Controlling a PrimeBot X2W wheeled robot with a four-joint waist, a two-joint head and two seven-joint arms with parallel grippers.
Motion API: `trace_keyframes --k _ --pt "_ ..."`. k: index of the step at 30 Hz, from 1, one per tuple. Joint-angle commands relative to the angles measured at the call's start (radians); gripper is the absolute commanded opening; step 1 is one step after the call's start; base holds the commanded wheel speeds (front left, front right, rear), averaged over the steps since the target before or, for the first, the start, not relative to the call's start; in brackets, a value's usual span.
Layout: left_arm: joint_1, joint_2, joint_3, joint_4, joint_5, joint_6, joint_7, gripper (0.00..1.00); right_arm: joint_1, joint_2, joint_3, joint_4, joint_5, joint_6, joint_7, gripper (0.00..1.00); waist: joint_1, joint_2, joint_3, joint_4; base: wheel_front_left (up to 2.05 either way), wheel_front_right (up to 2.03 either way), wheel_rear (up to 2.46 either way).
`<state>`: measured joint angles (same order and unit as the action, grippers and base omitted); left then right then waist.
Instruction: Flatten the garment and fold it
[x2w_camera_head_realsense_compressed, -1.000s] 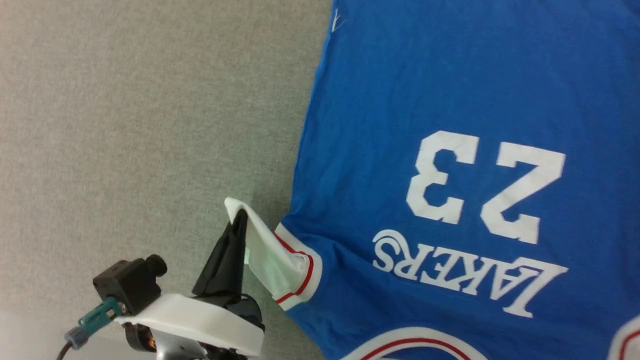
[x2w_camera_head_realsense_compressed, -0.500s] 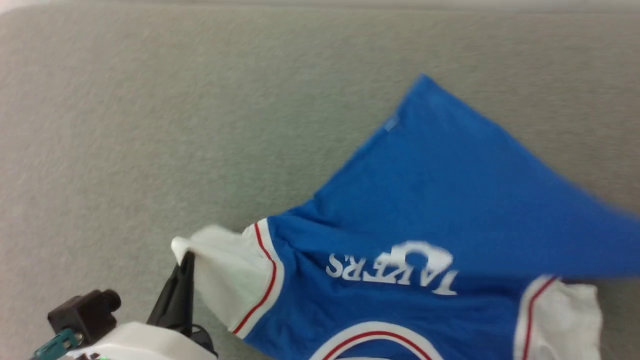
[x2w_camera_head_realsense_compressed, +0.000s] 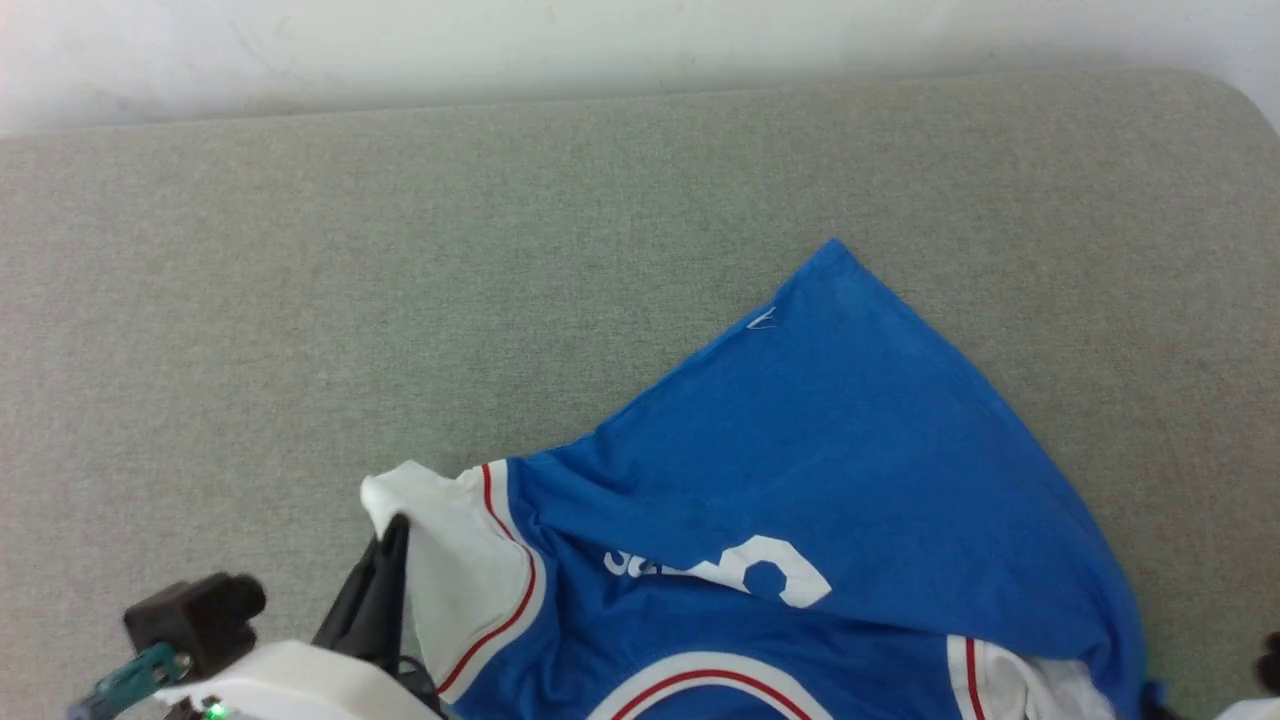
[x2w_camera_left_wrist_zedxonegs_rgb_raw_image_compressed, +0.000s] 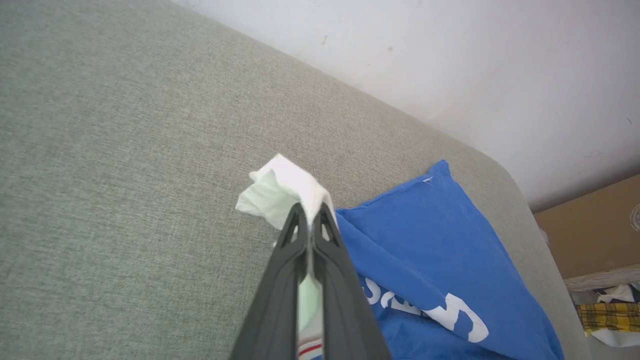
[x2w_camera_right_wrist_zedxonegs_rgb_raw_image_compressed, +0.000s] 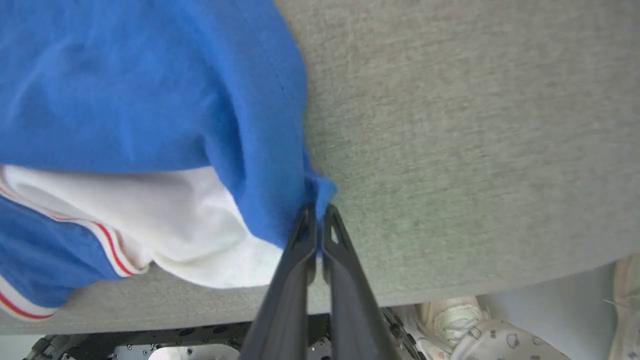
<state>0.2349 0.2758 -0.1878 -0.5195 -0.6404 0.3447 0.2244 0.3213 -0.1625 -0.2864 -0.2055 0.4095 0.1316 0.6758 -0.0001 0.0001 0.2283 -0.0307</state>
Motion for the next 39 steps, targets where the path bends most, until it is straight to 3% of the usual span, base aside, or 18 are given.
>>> trace_keyframes --k 1,4,5,10,15,18,21,26,31,39 --pt "-0.024 0.005 -0.010 0.007 0.011 -0.001 0.009 0.00 -0.027 -0.004 0.030 0.056 -0.014 -0.001 -0.029 0.00 0.0001 -0.0001 -0.004 0.007 0.00 0.00 0.00" --pt "-0.043 0.002 -0.027 0.017 0.015 -0.002 0.020 0.00 -0.058 -0.018 0.070 0.162 -0.028 -0.001 -0.099 0.50 0.0001 -0.0001 -0.008 0.015 0.00 0.00 0.00" --pt "-0.048 0.000 -0.030 0.020 0.015 -0.002 0.022 0.00 -0.067 -0.025 0.075 0.190 -0.034 -0.001 -0.123 1.00 0.0001 -0.0001 -0.010 0.018 0.00 0.00 0.00" --pt "-0.049 -0.002 -0.042 0.031 0.014 -0.005 0.026 0.00 -0.083 -0.050 0.058 0.223 -0.013 -0.001 -0.176 1.00 0.0001 -0.0001 -0.025 0.037 0.00 0.00 0.00" --pt "-0.030 -0.004 -0.047 0.018 0.009 -0.006 0.021 0.00 -0.089 -0.135 -0.018 -0.023 0.098 -0.001 -0.075 1.00 0.0001 -0.0001 -0.026 0.058 0.00 0.00 0.00" --pt "-0.031 -0.007 -0.052 0.008 0.012 -0.009 0.014 0.00 -0.161 -0.198 -0.071 -0.161 0.094 -0.001 -0.025 1.00 0.0001 -0.0001 -0.012 0.077 0.00 0.00 0.00" --pt "-0.048 -0.015 -0.068 0.005 0.015 -0.018 0.006 0.00 -0.287 -0.263 -0.053 -0.206 0.061 -0.001 0.005 1.00 0.0001 -0.0001 0.019 0.107 0.00 0.00 0.00" --pt "-0.094 -0.039 -0.104 0.013 0.023 -0.037 -0.010 0.00 -0.537 -0.315 0.109 -0.135 0.002 -0.001 0.026 1.00 0.0001 -0.0001 0.096 0.159 0.00 0.00 0.00" --pt "-0.139 -0.069 -0.133 0.031 0.030 -0.051 -0.033 0.00 -0.754 -0.332 0.291 0.067 -0.046 -0.001 0.044 1.00 0.0001 -0.0001 0.173 0.212 0.00 0.00 0.00" --pt "-0.181 -0.105 -0.162 0.069 0.028 -0.074 -0.068 0.00 -0.918 -0.378 0.477 0.309 -0.052 -0.001 0.058 1.00 0.0001 -0.0001 0.240 0.293 0.00 0.00 0.00"
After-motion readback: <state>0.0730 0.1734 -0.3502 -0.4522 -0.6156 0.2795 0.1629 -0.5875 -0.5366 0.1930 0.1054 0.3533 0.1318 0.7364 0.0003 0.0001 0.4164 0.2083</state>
